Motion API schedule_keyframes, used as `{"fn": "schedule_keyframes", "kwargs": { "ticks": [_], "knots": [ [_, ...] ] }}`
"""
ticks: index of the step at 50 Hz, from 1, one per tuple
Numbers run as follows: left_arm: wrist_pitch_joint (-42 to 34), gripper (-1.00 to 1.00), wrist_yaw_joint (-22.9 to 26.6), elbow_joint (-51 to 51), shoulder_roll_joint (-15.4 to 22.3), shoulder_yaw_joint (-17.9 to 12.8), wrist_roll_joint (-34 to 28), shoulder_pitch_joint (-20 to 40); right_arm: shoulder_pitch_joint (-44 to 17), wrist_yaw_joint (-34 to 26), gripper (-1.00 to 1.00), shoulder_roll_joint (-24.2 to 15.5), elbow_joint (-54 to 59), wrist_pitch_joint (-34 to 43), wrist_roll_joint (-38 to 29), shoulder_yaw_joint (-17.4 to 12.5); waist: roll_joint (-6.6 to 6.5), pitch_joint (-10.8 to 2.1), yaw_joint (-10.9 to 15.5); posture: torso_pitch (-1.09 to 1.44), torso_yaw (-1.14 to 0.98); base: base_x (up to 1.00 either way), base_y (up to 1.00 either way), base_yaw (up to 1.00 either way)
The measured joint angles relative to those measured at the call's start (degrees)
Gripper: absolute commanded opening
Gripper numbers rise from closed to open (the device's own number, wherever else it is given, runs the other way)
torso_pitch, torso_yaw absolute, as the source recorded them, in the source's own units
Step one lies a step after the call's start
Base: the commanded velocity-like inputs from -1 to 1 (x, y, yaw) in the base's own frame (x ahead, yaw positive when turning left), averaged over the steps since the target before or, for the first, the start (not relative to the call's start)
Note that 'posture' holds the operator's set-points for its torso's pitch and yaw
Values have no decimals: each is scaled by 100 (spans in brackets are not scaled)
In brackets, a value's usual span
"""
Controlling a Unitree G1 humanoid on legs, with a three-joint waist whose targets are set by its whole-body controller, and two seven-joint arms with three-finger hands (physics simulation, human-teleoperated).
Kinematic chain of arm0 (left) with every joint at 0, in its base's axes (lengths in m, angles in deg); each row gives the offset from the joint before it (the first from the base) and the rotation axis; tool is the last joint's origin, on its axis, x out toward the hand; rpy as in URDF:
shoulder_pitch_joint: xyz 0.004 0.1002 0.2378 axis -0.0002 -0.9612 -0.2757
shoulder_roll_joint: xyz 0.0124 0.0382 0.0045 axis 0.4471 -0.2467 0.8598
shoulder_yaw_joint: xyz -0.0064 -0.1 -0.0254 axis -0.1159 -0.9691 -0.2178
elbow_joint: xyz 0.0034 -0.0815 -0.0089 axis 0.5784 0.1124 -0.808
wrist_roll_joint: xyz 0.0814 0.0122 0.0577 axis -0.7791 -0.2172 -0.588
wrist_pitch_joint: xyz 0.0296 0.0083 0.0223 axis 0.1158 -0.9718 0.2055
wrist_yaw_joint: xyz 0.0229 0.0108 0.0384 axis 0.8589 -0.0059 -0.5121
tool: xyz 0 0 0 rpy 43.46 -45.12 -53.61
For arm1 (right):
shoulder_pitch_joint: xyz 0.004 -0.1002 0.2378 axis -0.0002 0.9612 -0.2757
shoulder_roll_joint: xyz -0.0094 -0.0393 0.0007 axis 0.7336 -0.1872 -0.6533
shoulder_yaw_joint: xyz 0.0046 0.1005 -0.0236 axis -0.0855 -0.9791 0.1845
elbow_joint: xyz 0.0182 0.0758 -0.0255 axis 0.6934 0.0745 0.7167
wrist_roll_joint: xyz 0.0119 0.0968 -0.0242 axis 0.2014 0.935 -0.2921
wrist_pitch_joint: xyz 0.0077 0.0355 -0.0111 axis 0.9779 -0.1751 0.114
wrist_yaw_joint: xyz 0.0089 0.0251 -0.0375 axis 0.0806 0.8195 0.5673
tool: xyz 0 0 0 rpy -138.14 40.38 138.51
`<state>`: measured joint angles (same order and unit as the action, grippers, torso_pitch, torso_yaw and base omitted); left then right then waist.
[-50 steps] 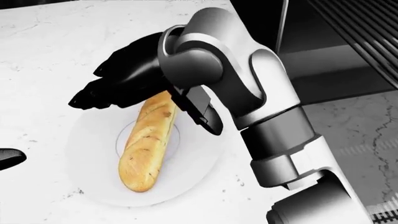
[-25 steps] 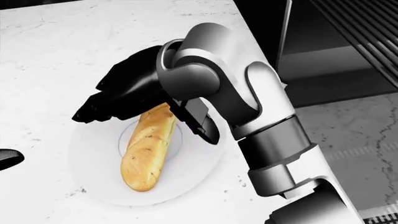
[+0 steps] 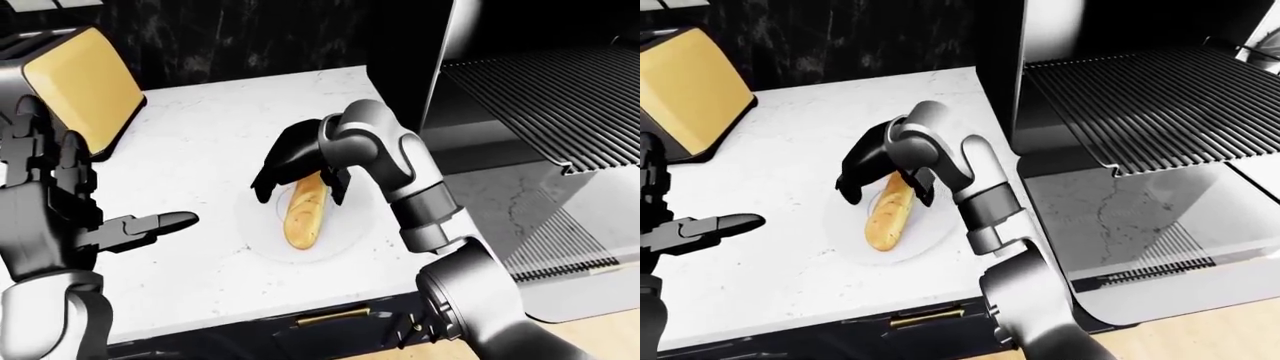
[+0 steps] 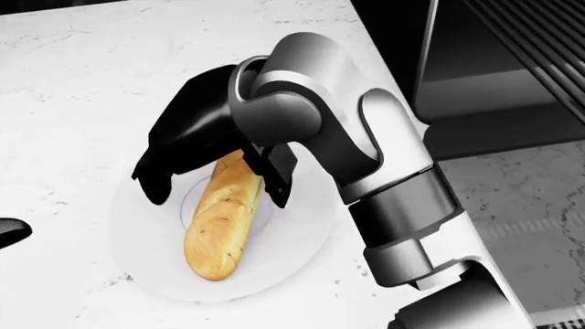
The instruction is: Place the baguette on the rack of the toaster oven.
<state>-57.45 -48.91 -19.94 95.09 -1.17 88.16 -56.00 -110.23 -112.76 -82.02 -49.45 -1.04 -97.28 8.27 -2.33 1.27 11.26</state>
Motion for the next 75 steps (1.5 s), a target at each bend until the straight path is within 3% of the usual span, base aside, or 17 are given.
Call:
{"fn": "schedule_keyframes", "kwargs": {
  "ticks": [30, 38, 51, 75],
  "knots": [
    [83, 100, -103, 20, 17, -131, 76, -57, 367, 396, 28, -100, -326, 7, -34, -52, -3, -26, 57, 0, 22, 0, 0, 0],
    [71, 100, -119, 18, 23, -120, 71, -44, 377, 450, 18, -121, -333, -6, -46, -43, -2, -26, 57, 0, 22, 0, 0, 0],
    [68, 100, -116, 19, 46, -180, 105, -50, 309, 484, -27, -143, -273, 1, -64, -39, 3, -8, 54, 0, 22, 0, 0, 0],
    [87, 100, -93, 42, 43, -185, 68, -50, -85, 934, -76, -188, 65, -95, -158, -62, 4, 9, 63, 0, 22, 0, 0, 0]
  ]
}}
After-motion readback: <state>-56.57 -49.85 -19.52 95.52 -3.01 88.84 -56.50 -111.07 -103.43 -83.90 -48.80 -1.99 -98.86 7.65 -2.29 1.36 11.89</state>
